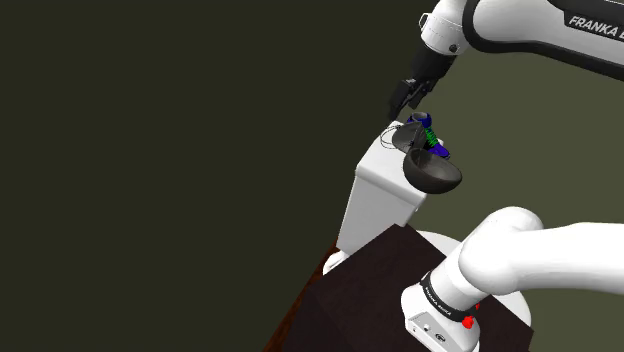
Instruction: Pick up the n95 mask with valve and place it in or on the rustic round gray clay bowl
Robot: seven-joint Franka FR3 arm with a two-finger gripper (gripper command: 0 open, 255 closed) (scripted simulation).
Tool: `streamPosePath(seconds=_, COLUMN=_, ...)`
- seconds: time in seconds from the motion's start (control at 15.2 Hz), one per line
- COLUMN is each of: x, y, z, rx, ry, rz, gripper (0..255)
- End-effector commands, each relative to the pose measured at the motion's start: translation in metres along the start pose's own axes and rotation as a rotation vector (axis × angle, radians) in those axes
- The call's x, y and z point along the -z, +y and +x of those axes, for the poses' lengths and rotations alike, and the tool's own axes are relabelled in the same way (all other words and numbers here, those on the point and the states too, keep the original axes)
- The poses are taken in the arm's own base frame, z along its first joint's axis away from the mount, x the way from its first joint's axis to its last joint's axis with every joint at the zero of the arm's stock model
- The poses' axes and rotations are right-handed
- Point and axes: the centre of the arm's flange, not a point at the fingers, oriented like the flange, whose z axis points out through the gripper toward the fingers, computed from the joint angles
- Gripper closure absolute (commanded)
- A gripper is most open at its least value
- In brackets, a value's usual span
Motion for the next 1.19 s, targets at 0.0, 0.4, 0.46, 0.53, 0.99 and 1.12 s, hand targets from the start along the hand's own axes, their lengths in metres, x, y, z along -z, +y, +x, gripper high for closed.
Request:
streamPosePath(seconds=0.0, x=0.0, y=0.0, z=0.0, rx=0.0, ry=0.0, rz=0.0, gripper=0)
streamPosePath(seconds=0.4, x=-0.058, y=0.053, z=0.022, rx=0.045, ry=-0.064, rz=-0.002, gripper=0)
streamPosePath(seconds=0.46, x=-0.067, y=0.062, z=0.026, rx=0.052, ry=-0.075, rz=-0.002, gripper=0)
streamPosePath(seconds=0.53, x=-0.077, y=0.07, z=0.029, rx=0.06, ry=-0.085, rz=-0.002, gripper=0)
streamPosePath(seconds=0.99, x=-0.147, y=0.13, z=0.052, rx=0.112, ry=-0.16, rz=-0.004, gripper=0)
streamPosePath(seconds=1.12, x=-0.167, y=0.147, z=0.059, rx=0.127, ry=-0.181, rz=-0.004, gripper=0)
